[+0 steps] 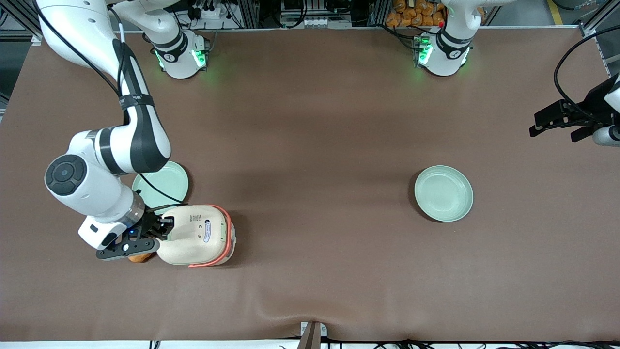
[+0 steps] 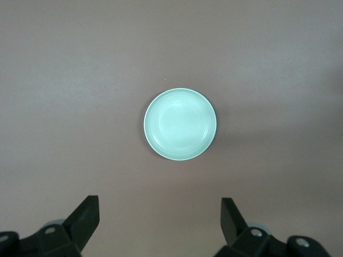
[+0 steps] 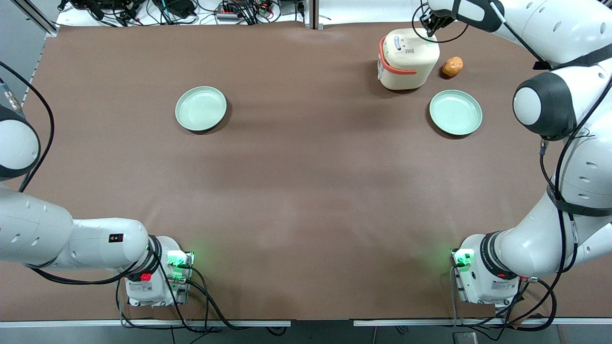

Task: Press rice cooker button with right arm
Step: 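Press down on the rice cooker's lid button with the right gripper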

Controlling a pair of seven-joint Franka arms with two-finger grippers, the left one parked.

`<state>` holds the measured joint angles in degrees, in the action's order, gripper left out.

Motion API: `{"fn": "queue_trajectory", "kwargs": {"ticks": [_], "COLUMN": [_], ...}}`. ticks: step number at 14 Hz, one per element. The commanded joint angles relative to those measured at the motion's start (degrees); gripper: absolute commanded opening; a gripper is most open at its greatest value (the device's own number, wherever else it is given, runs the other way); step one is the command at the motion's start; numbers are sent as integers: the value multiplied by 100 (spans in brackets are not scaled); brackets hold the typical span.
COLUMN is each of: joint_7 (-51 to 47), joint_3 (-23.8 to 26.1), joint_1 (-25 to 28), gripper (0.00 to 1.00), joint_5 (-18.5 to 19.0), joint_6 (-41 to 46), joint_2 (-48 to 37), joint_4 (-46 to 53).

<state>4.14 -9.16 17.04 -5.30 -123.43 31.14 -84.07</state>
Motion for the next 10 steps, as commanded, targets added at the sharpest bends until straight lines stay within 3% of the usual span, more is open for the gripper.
{"fn": "queue_trajectory", "kwargs": {"ticks": [1,10], "joint_7": [104,96], "joint_3": [11,2], "joint_1": [-60,-87], "gripper": [0,0], "joint_5": [46,46], "joint_6": [-93,-58], "joint_2": [50,68], "joint_4": [5,-136]}}
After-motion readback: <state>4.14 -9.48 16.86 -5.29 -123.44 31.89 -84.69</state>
